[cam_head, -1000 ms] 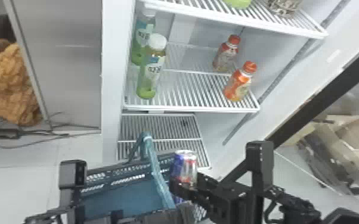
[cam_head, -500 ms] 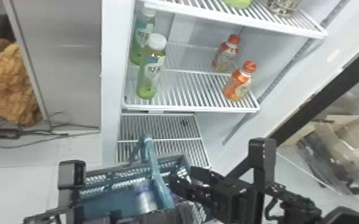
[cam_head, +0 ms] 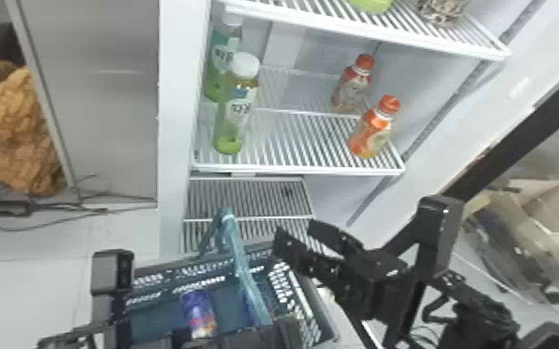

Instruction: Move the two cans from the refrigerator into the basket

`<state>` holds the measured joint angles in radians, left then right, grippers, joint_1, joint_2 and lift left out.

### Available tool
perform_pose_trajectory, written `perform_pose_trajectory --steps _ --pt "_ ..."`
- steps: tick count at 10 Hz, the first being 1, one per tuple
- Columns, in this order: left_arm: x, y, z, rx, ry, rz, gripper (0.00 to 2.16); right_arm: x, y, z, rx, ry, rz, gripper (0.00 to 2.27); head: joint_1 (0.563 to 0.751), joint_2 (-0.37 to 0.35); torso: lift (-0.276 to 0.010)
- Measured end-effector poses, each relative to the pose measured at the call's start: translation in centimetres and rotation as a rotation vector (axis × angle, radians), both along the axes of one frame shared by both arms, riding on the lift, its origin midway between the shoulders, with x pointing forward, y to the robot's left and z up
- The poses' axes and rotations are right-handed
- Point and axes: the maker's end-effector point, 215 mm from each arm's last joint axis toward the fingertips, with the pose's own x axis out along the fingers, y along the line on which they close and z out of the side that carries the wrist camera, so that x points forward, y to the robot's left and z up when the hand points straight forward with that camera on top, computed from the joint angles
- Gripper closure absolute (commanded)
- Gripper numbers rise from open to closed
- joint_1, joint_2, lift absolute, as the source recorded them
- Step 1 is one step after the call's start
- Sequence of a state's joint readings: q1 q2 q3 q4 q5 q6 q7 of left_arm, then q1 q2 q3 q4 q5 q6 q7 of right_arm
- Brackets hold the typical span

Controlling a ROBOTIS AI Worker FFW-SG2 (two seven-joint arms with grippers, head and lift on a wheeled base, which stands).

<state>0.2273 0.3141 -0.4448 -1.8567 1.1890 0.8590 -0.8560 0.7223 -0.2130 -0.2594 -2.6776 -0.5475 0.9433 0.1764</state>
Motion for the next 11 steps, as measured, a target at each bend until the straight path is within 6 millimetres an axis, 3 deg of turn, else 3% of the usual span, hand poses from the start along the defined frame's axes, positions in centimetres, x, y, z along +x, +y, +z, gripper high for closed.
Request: perform_pose_trajectory --steps 7,9,11 --pt "0.1 0.0 0.1 -0.001 -0.001 0.0 1.16 3.9 -2.9 11.5 0.029 -0.43 -0.134 0.51 0.695 -0.35 -0.276" --pt "0.1 0.0 0.0 0.0 -0.001 0.0 1.16 4.3 -4.2 13.5 0.027 -0.516 -0.179 0.51 0.695 -0.35 -0.276" --pt "0.0 0.0 0.1 -0.002 0.002 0.0 1.16 4.3 -5.7 14.3 0.0 -0.573 -0.231 0.51 0.695 -0.35 -0.276"
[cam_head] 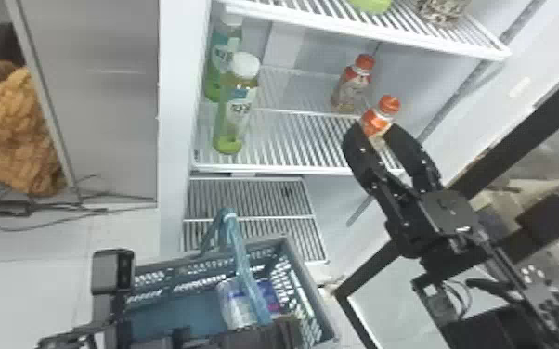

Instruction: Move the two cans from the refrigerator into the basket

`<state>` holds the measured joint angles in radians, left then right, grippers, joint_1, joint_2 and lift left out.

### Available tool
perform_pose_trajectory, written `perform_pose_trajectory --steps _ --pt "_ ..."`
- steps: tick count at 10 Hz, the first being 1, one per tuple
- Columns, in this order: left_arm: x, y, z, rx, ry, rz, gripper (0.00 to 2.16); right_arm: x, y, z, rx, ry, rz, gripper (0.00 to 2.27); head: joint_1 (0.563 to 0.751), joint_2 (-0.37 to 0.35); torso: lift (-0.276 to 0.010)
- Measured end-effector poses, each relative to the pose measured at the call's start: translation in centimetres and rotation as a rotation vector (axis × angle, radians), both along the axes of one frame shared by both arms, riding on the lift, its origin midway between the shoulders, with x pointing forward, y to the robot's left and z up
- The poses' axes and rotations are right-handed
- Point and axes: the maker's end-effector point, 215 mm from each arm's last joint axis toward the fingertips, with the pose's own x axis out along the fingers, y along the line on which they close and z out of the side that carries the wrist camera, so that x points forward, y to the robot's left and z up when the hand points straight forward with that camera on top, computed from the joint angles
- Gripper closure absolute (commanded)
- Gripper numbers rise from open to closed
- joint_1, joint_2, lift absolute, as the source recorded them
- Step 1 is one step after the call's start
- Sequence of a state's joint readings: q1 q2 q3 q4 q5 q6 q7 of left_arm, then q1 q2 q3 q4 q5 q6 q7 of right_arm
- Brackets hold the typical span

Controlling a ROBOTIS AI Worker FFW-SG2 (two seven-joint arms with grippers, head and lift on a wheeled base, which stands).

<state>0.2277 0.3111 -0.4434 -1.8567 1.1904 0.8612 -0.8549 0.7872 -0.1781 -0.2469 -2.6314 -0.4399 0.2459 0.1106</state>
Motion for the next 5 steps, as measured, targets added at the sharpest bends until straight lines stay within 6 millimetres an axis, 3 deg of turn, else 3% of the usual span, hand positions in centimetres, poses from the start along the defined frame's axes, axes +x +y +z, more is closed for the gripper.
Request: perform_pose_trajectory --steps 5 --pt "-0.1 0.0 -0.1 0.0 0.004 0.0 1.16 -0.2 -1.1 -2.0 0.002 -0.019 -0.059 0.51 0.695 -0.35 -0.276"
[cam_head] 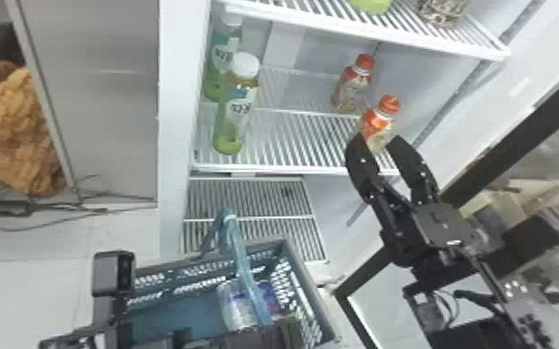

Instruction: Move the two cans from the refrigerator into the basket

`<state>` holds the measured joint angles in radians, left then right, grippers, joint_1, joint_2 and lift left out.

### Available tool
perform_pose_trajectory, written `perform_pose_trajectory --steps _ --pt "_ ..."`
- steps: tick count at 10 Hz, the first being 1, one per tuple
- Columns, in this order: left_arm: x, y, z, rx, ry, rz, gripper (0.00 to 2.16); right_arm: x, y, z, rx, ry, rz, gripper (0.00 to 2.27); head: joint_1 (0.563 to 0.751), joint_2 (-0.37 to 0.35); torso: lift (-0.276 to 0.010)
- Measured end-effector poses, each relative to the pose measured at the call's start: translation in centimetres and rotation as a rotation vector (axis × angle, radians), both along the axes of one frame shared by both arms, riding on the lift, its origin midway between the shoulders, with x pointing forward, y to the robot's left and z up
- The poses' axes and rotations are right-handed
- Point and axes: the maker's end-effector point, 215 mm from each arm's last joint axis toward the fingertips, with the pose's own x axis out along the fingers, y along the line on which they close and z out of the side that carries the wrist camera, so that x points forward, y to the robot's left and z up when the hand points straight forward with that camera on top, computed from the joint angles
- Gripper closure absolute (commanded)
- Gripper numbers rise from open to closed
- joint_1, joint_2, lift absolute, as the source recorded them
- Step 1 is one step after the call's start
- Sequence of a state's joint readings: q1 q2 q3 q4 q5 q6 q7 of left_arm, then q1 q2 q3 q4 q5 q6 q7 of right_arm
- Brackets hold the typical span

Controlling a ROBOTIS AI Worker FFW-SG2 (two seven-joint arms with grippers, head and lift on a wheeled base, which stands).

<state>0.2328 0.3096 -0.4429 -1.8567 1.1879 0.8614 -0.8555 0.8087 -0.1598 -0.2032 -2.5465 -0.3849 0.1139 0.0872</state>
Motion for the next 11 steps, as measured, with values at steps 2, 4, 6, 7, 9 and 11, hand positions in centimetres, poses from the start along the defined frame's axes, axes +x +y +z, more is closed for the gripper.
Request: perform_pose_trajectory --steps 2,4,6,7,9,11 --pt "0.0 0.1 -0.1 0.001 0.002 0.002 1.16 -0.1 -0.6 -1.1 -0.005 0.003 -0.028 0.51 0.695 -0.35 -0.276" --pt "-0.1 0.0 -0.2 0.003 0.004 0.0 1.16 -0.2 -1.2 -2.6 -0.02 0.021 -0.047 0.51 0.695 -0.35 -0.276" --pt "-0.2 0.0 -0.2 0.006 0.004 -0.002 1.16 -0.2 -1.4 -3.9 -0.031 0.036 -0.058 0.51 0.695 -0.35 -0.276" --pt "-0.2 0.0 -0.3 0.007 0.004 -0.004 1.16 -0.3 -1.6 -4.7 -0.034 0.042 -0.064 0.51 0.695 -0.35 -0.276" --pt "-0.2 0.0 -0.3 0.009 0.002 -0.005 1.16 -0.4 -2.0 -5.7 -0.045 0.05 -0.074 0.51 0.695 -0.35 -0.276" --pt "-0.2 0.0 -0.3 0.01 0.002 -0.006 1.16 -0.4 -2.1 -5.4 -0.06 0.03 -0.081 0.51 0.695 -0.35 -0.276"
